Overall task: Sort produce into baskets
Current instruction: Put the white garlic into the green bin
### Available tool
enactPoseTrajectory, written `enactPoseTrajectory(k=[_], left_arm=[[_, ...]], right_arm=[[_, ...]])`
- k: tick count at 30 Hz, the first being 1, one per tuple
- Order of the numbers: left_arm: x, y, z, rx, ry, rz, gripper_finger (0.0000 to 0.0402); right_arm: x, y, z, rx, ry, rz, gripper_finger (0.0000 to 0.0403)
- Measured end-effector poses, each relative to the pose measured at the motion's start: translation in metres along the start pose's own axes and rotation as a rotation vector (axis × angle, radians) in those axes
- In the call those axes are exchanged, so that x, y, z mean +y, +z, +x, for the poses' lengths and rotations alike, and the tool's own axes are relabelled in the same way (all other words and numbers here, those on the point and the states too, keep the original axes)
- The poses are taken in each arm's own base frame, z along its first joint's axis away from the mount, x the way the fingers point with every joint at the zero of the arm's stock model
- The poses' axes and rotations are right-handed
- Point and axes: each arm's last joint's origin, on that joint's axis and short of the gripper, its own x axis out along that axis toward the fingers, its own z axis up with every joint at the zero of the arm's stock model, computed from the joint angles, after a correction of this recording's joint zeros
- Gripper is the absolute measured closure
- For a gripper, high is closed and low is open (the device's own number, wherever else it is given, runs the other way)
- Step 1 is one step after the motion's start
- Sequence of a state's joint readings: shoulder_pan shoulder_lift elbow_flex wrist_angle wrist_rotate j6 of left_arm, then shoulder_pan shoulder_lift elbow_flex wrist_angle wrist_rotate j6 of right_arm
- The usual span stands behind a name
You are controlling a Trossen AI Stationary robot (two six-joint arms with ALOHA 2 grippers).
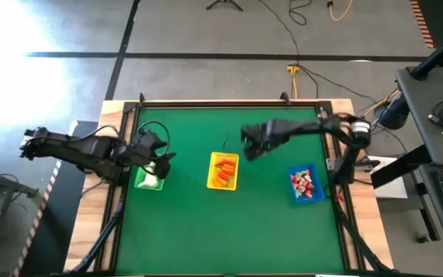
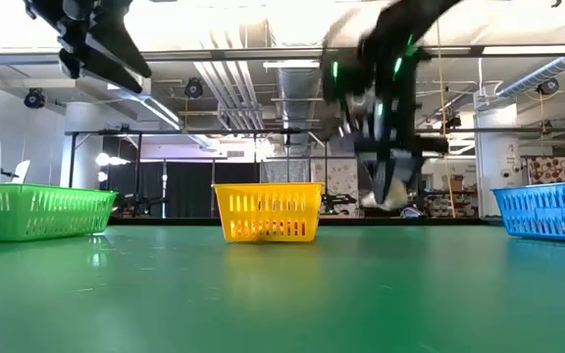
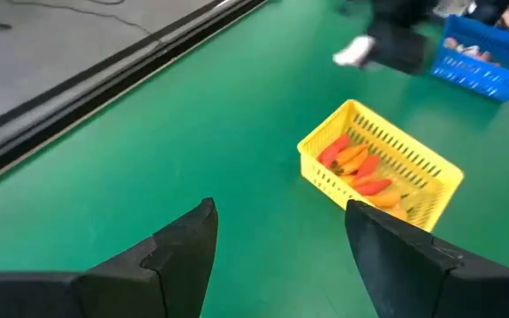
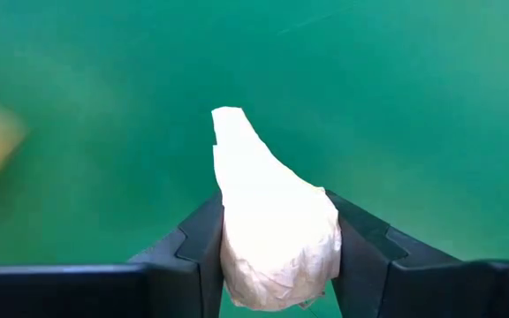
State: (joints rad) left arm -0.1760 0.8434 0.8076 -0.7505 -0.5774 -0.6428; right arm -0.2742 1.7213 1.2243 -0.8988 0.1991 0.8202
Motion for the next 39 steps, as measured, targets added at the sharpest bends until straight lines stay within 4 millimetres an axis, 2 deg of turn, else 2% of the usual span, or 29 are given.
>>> enactPoseTrajectory(k=[3, 7, 11, 14, 17, 21, 26, 30, 34, 39], left_arm=[[0.002, -0.010, 0.002, 0.015, -0.016, -0.017, 0.0169], [0.001, -0.026, 0.010, 0.058, -0.037, -0.042, 0.0169], [-0.008, -0.048, 0.023, 0.085, -0.090, -0.117, 0.0169], [-0.022, -0.064, 0.032, 0.074, -0.208, -0.125, 0.0169], [-0.037, -0.080, 0.039, 0.052, -0.329, -0.107, 0.0169], [-0.055, -0.099, 0.041, 0.133, -0.460, -0.071, 0.0169], [-0.071, -0.121, 0.038, 0.267, -0.457, -0.099, 0.0169], [-0.087, -0.136, 0.040, 0.309, -0.424, -0.070, 0.0169], [-0.107, -0.143, 0.048, 0.306, -0.383, 0.004, 0.0169], [-0.143, -0.143, 0.058, 0.277, -0.374, 0.132, 0.0169]], right_arm=[[0.035, -0.045, -0.024, -0.041, 0.071, -0.180, 0.0253], [0.070, -0.116, -0.045, -0.074, 0.144, -0.549, 0.0255], [0.093, -0.189, -0.049, -0.093, 0.197, -0.891, 0.0253], [0.112, -0.221, -0.044, -0.158, 0.295, -1.000, 0.0250], [0.132, -0.226, -0.033, -0.186, 0.357, -0.938, 0.0249], [0.159, -0.215, -0.022, -0.228, 0.380, -0.963, 0.0248], [0.197, -0.199, -0.013, -0.273, 0.394, -1.017, 0.0230], [0.222, -0.192, -0.012, -0.262, 0.370, -1.026, 0.0199], [0.240, -0.189, -0.024, -0.222, 0.345, -0.990, 0.0163], [0.247, -0.200, -0.060, -0.229, 0.317, -1.014, 0.0123]])
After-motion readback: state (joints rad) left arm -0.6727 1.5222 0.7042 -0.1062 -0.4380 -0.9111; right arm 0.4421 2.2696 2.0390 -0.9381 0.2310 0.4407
